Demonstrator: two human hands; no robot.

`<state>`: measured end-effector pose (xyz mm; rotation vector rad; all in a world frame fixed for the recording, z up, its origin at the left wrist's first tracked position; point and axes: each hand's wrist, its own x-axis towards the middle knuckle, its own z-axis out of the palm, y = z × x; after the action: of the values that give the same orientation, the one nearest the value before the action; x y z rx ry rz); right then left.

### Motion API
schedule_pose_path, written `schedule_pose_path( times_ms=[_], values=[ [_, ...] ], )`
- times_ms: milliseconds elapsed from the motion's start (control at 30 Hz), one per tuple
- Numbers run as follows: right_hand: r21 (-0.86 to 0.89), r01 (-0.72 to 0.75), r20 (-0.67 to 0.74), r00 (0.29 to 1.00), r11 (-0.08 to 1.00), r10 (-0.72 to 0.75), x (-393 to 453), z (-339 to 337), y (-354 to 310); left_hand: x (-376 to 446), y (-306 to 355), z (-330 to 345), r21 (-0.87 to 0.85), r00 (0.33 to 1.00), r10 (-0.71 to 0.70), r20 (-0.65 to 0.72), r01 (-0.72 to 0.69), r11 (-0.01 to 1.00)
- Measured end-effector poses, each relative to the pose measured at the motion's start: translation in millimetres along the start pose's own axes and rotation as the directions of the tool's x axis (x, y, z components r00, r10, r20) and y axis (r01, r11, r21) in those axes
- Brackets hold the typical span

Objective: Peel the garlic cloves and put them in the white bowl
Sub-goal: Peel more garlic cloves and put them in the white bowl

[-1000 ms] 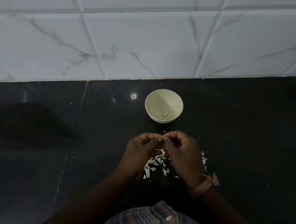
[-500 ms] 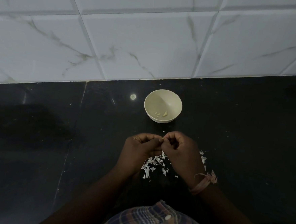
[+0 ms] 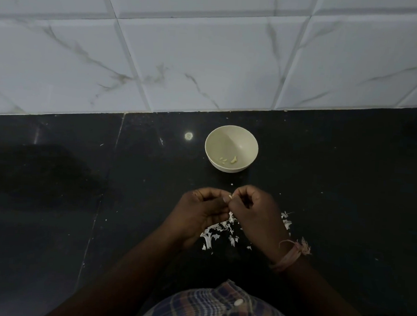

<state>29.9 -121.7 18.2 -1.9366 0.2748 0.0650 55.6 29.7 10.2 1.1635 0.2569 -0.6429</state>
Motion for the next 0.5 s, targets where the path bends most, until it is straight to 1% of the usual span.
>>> schedule_pose_path(
  times_ms=[133, 233, 367, 433, 500],
  values=[
    [0.181, -0.087, 0.022, 0.996, 0.98, 0.084, 0.0, 3.4, -1.8, 0.3, -2.0, 1.3, -0.058, 1.0, 0.012, -0.008, -0.013, 0.998],
    [0.203, -0.109, 0.025, 0.994, 0.973, 0.106, 1.9, 2.6, -1.1, 2.3, -2.6, 1.5, -0.079, 1.0, 0.018, -0.004, -0.019, 0.997],
    [0.151, -0.078, -0.005, 0.997, 0.985, 0.08, 4.8, -0.1, 5.2, 2.3, -0.8, 3.2, -0.115, 0.999, 0.009, 0.03, -0.006, 0.993],
    [0.066, -0.028, -0.022, 0.999, 0.997, 0.029, 4.0, -0.8, 8.0, 1.3, -0.3, 6.2, -0.115, 1.0, 0.014, 0.028, -0.01, 0.993],
    [-0.02, 0.026, -0.028, 0.999, 0.999, -0.027, 2.0, -0.3, 8.3, 1.2, -1.0, 8.2, -0.117, 1.0, 0.015, -0.009, -0.016, 0.993]
  ],
)
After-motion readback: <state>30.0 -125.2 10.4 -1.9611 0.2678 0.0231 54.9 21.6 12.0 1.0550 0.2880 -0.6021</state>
